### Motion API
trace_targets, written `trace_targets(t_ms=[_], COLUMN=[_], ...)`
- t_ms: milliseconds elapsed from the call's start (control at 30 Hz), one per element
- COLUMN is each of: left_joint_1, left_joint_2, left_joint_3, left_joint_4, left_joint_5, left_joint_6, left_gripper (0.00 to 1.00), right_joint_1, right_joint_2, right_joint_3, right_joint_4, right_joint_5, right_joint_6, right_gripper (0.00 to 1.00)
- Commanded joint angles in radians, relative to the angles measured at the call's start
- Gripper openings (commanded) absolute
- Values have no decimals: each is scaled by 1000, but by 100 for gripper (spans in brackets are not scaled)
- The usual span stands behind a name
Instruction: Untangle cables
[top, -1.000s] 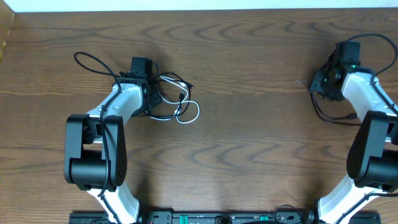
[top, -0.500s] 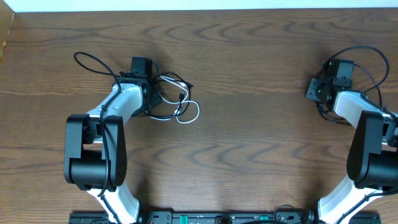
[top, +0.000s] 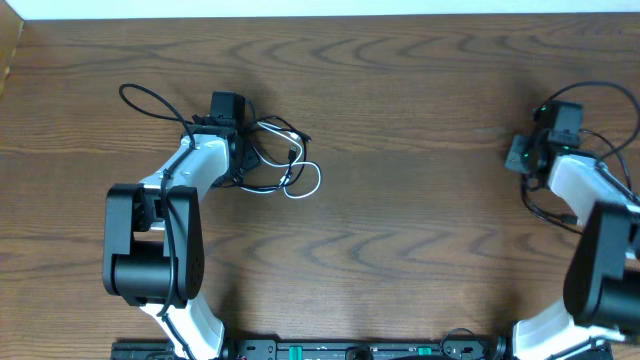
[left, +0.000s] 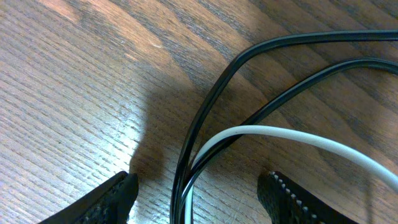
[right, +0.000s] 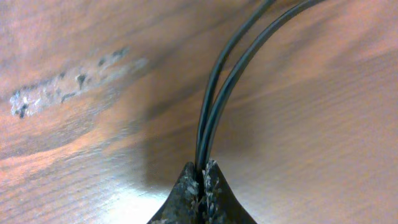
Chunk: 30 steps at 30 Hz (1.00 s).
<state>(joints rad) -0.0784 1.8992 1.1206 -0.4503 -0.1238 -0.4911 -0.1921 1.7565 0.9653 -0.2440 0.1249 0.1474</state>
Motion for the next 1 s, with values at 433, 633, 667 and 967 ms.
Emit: trace_targets(t_ms=[433, 633, 667, 967], left_joint_1=[0, -3, -4, -19], left_joint_2=[26, 26, 26, 26], left_joint_3=[-37, -37, -37, -37], left_joint_4=[-11, -11, -11, -11], left_joint_5=[61, 113, 114, 114], left_joint_6=[6, -2, -2, -1], left_gripper=[68, 68, 68, 68], right_joint_1=[-13, -27, -29, -30], right_joint_2=[-67, 15, 25, 35], right_joint_3=[3, 3, 3, 3], right_joint_4=[98, 138, 143, 123], right_joint_5=[146, 126, 97, -111], right_joint_6=[31, 32, 32, 88], right_gripper=[1, 1, 1, 18])
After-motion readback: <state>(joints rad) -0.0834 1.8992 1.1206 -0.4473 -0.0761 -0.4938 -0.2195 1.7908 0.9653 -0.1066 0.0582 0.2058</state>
